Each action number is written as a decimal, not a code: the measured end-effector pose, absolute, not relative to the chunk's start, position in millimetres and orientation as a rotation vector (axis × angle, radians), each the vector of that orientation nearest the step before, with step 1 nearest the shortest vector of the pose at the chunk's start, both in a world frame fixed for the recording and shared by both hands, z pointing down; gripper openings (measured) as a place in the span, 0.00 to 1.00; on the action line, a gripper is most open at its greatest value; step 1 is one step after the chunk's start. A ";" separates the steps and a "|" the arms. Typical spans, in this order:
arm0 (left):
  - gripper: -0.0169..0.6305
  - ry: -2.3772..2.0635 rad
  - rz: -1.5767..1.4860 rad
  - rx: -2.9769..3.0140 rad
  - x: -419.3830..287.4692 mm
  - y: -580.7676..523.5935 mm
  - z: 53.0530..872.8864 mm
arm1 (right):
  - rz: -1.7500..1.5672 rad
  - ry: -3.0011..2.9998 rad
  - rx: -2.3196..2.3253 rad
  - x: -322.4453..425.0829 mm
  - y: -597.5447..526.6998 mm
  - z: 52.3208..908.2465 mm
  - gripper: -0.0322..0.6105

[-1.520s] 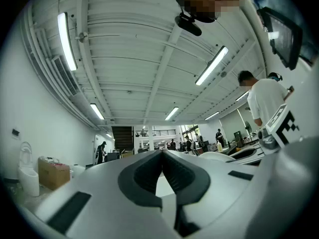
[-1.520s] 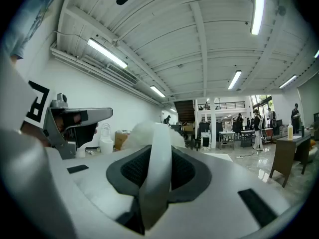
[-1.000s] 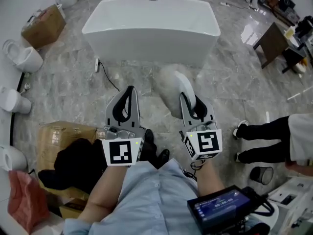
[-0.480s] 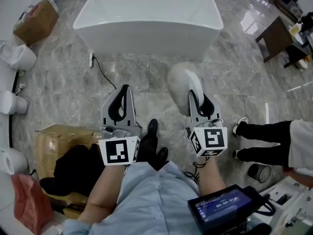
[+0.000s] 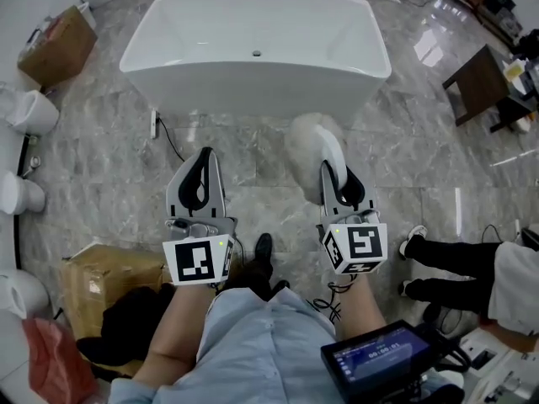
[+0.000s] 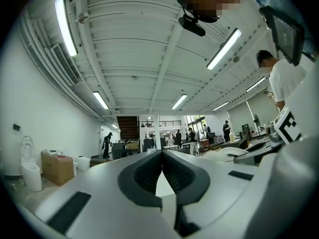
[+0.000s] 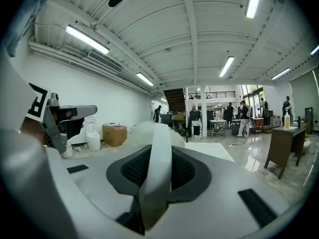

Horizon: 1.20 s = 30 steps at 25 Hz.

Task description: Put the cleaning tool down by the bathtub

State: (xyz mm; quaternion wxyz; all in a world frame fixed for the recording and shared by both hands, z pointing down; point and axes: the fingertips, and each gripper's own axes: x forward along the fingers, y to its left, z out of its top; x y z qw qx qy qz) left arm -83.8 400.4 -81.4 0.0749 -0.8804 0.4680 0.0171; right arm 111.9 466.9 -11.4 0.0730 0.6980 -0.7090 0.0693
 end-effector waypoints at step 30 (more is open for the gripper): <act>0.05 1.434 0.075 -2.587 -76.2 259.5 -91.0 | 0.136 -2.202 2.049 117.7 306.8 -27.4 0.21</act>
